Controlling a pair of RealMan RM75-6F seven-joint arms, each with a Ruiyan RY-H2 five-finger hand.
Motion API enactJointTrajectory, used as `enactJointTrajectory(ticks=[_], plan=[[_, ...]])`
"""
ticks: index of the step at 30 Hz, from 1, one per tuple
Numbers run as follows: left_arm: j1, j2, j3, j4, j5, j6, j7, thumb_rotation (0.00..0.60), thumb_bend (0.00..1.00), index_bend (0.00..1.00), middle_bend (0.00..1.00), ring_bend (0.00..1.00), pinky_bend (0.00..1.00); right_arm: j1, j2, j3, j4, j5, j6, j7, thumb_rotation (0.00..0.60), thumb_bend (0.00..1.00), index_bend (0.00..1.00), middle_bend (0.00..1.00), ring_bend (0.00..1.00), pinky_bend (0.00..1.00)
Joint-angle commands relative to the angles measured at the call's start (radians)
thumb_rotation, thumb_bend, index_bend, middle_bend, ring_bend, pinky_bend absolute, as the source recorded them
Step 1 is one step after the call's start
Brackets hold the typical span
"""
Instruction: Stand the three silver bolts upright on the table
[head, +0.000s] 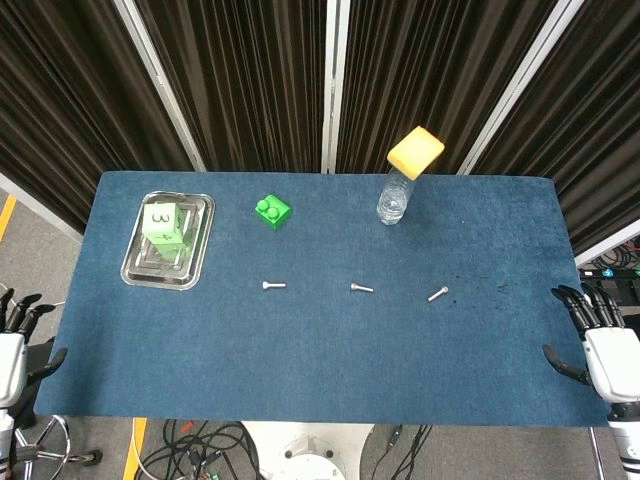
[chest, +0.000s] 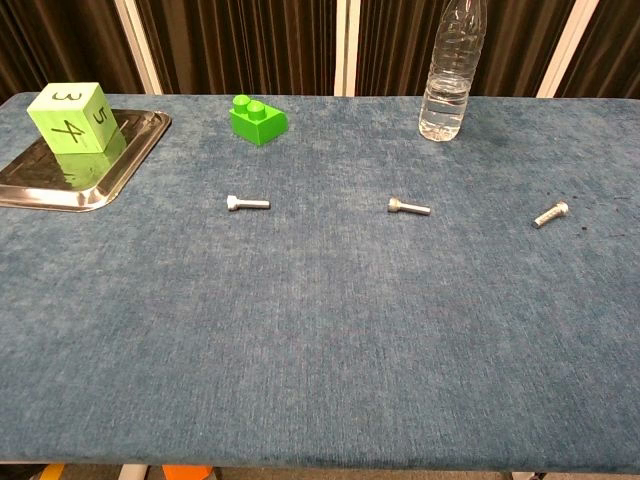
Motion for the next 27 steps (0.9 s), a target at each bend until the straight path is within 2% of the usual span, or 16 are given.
enactJointTrajectory(ticks=[1, 10, 15, 18, 23, 27], plan=[[0.0, 0.004, 0.006, -0.007, 0.0, -0.014, -0.002, 0.6, 0.19, 0.28, 0.17, 0.01, 0.0, 0.004, -0.001, 0.001, -0.004, -0.002, -0.008, -0.006, 0.6, 0.18, 0.13, 0.14, 0.0, 0.0], [-0.003, 0.011, 0.004, -0.02, -0.003, -0.029, -0.006, 0.6, 0.19, 0.28, 0.17, 0.01, 0.0, 0.037, -0.002, 0.003, -0.011, -0.021, -0.057, -0.021, 0.6, 0.18, 0.13, 0.15, 0.0, 0.0], [-0.009, 0.011, 0.004, -0.026, 0.001, -0.043, -0.004, 0.6, 0.19, 0.28, 0.17, 0.01, 0.0, 0.16, -0.006, 0.018, -0.027, -0.046, -0.228, -0.08, 0.6, 0.19, 0.14, 0.16, 0.0, 0.0], [-0.01, 0.013, 0.005, -0.03, 0.0, -0.048, -0.008, 0.6, 0.19, 0.28, 0.17, 0.01, 0.0, 0.246, -0.048, 0.046, -0.005, -0.032, -0.339, -0.126, 0.6, 0.19, 0.23, 0.19, 0.0, 0.0], [-0.013, 0.016, 0.007, -0.032, -0.004, -0.063, -0.013, 0.6, 0.19, 0.28, 0.17, 0.01, 0.0, 0.375, -0.15, 0.08, 0.08, 0.032, -0.523, -0.205, 0.6, 0.2, 0.34, 0.2, 0.0, 0.01], [-0.015, 0.016, 0.005, -0.033, -0.01, -0.071, -0.015, 0.6, 0.19, 0.28, 0.17, 0.01, 0.0, 0.439, -0.239, 0.09, 0.172, 0.061, -0.595, -0.281, 0.6, 0.21, 0.39, 0.2, 0.0, 0.01]])
